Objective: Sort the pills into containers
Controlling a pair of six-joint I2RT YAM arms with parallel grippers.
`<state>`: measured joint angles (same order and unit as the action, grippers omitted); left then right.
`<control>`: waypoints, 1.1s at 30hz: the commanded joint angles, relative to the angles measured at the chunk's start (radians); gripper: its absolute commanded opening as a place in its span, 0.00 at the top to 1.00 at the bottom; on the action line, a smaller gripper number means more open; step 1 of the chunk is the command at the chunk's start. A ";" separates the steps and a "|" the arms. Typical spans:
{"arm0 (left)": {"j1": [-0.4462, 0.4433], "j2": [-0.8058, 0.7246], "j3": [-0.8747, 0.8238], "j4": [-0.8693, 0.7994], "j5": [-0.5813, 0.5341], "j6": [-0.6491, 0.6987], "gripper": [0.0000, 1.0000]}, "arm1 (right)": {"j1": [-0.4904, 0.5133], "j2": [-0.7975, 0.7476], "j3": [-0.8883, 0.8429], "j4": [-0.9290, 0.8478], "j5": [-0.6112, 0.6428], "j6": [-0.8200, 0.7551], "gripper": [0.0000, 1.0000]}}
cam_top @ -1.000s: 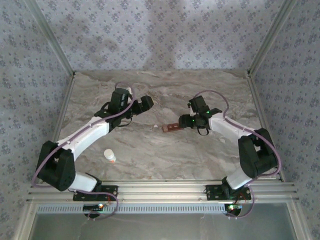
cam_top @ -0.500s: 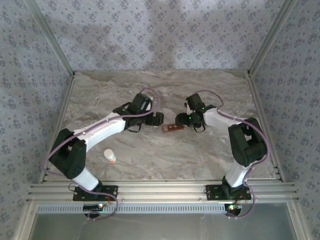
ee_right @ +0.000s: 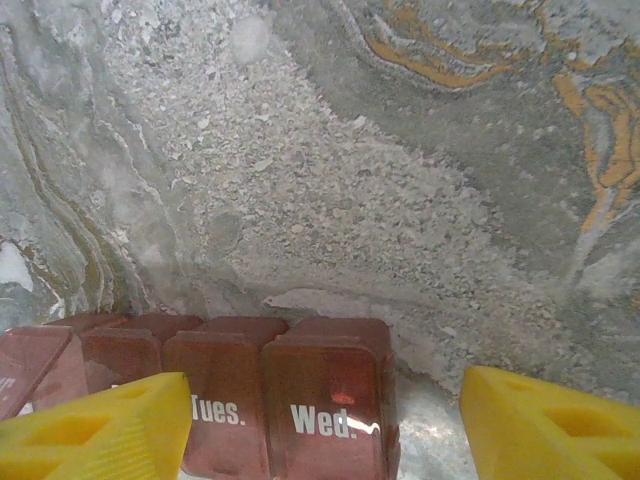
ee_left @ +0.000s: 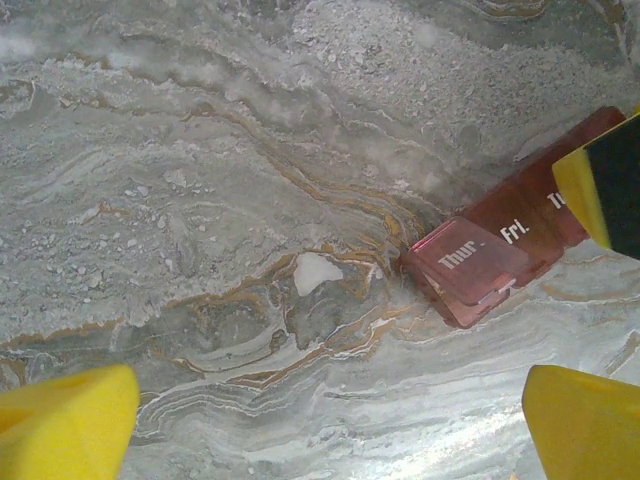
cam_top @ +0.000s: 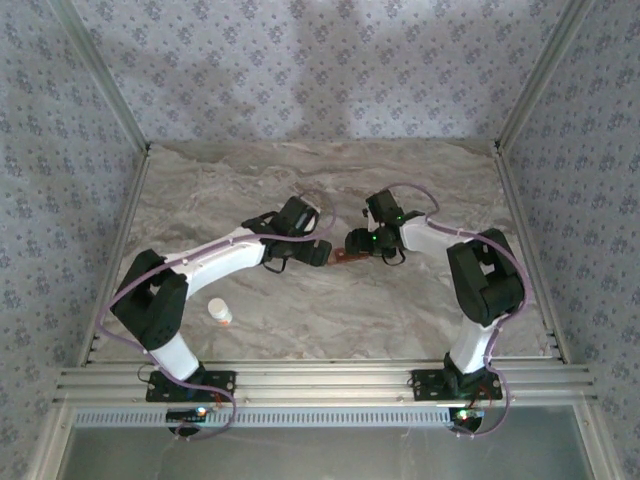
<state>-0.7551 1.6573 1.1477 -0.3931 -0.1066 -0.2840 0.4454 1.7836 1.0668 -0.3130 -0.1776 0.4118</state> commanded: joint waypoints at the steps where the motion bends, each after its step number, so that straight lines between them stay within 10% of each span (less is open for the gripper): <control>1: -0.016 0.016 -0.003 0.012 -0.020 0.033 0.02 | 0.006 0.014 -0.002 0.005 -0.008 0.021 0.27; 33: -0.019 0.187 0.094 0.043 -0.063 0.089 0.02 | 0.033 0.042 -0.044 0.032 -0.003 0.048 0.29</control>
<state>-0.7959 1.8252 1.2079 -0.3584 -0.1509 -0.1986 0.4583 1.7969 1.0515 -0.2661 -0.1741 0.4389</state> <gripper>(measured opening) 0.980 0.714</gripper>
